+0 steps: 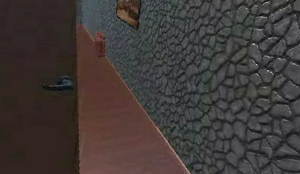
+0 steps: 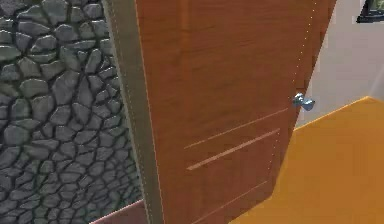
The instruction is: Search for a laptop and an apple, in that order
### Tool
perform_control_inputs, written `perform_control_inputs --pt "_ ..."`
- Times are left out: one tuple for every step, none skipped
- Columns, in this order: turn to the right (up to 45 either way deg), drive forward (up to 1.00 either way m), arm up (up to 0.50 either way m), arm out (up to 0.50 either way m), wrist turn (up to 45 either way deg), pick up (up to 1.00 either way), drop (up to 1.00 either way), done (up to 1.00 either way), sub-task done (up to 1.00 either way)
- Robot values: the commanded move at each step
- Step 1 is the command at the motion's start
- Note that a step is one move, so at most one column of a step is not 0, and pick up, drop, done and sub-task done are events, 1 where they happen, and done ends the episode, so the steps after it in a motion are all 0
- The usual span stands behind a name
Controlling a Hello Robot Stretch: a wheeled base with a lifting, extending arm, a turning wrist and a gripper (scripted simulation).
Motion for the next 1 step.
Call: perform_control_inputs --pt "0.0 1.00 0.00 0.00 0.0 0.00 0.00 0.00 0.00"
